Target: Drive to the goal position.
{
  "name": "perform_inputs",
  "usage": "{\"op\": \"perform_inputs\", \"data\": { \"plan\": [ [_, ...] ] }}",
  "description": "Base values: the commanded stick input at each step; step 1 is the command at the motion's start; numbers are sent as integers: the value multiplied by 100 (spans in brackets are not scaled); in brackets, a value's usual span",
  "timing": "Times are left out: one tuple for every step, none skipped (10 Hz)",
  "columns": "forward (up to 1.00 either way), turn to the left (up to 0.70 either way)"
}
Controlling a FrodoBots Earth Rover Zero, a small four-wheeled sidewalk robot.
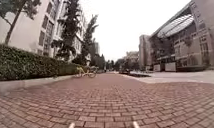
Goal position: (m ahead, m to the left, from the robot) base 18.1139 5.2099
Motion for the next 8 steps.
{"op": "perform_inputs", "data": {
  "plan": [
    [70, 0],
    [70, 0],
    [70, 0],
    [70, 0],
    [70, 0],
    [70, 0],
    [70, 0],
    [70, 0]
  ]
}}
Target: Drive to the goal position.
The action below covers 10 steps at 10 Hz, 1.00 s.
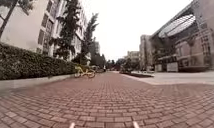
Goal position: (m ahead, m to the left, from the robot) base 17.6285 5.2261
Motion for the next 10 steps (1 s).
{"op": "perform_inputs", "data": {
  "plan": [
    [70, 0],
    [70, 0],
    [70, 0],
    [70, 0],
    [70, 0],
    [70, 0],
    [70, 0],
    [70, 0],
    [70, 0],
    [70, 0]
  ]
}}
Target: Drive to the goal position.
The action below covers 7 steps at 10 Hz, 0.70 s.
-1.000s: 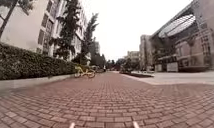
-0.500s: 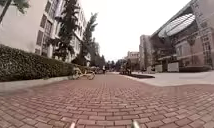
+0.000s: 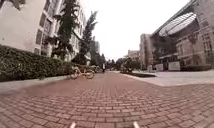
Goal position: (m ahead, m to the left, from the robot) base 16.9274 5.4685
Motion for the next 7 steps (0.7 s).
{"op": "perform_inputs", "data": {
  "plan": [
    [70, 0],
    [70, 0],
    [70, 0],
    [70, 0],
    [70, 0],
    [70, 0],
    [70, 0]
  ]
}}
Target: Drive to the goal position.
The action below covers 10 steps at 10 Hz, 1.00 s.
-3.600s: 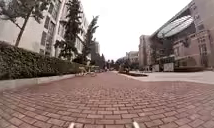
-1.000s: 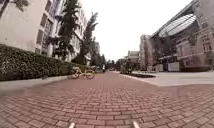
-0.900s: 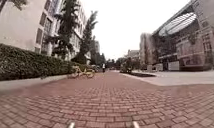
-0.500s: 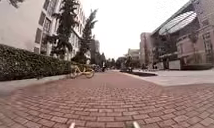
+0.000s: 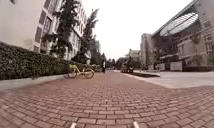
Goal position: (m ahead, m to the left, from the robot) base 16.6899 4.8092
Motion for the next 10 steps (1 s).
{"op": "perform_inputs", "data": {
  "plan": [
    [70, 0],
    [70, 0],
    [70, 0],
    [70, 0],
    [70, 0],
    [70, 0],
    [70, 0],
    [70, 0],
    [70, 0],
    [70, 0]
  ]
}}
